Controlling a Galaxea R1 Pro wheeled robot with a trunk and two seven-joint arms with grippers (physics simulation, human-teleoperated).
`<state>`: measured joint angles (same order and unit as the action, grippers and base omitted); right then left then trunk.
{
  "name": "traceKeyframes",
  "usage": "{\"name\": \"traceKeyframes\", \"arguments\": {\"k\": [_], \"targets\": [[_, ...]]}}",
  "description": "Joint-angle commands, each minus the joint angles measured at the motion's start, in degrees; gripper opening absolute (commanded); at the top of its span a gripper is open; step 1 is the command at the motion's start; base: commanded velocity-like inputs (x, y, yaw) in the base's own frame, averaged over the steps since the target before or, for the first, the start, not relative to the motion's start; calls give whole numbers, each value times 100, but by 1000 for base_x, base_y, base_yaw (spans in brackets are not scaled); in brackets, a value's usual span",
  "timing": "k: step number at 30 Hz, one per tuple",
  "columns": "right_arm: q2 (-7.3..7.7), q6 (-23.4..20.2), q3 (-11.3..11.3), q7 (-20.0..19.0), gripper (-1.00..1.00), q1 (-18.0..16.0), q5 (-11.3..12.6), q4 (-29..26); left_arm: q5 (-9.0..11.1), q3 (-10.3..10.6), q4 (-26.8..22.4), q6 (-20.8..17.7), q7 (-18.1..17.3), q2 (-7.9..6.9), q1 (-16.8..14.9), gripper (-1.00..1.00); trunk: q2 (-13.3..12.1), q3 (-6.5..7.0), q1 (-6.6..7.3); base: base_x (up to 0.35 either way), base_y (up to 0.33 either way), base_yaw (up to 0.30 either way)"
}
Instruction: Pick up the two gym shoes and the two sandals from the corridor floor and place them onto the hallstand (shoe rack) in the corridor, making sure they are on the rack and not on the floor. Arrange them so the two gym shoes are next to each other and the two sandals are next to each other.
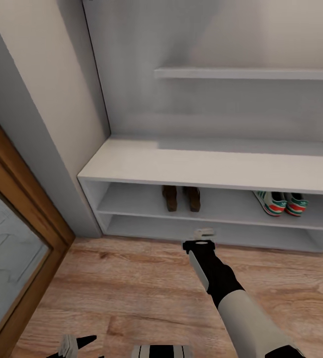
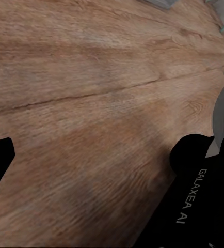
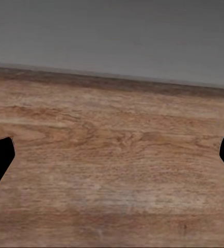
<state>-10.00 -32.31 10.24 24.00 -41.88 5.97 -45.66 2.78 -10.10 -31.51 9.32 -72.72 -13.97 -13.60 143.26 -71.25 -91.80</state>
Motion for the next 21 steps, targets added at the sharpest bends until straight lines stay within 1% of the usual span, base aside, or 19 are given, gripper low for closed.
{"name": "traceKeyframes", "arguments": {"k": [1,6,9,14,21], "targets": [[0,-12,12,56,100,-2,61,-5,3,-6,4,44,-14,0,-1,100,2,-4,5,-332,-7,0],[0,-12,13,53,100,3,62,3,0,-9,4,44,14,0,5,100,2,-4,5,-317,-2,0],[0,-9,13,55,100,4,61,4,-12,-9,4,45,30,0,9,100,2,-4,5,-191,-1,0],[0,-7,13,53,100,4,56,6,-29,-1,4,47,42,0,24,100,2,-4,5,-81,0,0],[0,3,10,42,100,18,46,45,1,-42,6,51,46,-2,41,100,2,-4,5,-8,0,0]]}}
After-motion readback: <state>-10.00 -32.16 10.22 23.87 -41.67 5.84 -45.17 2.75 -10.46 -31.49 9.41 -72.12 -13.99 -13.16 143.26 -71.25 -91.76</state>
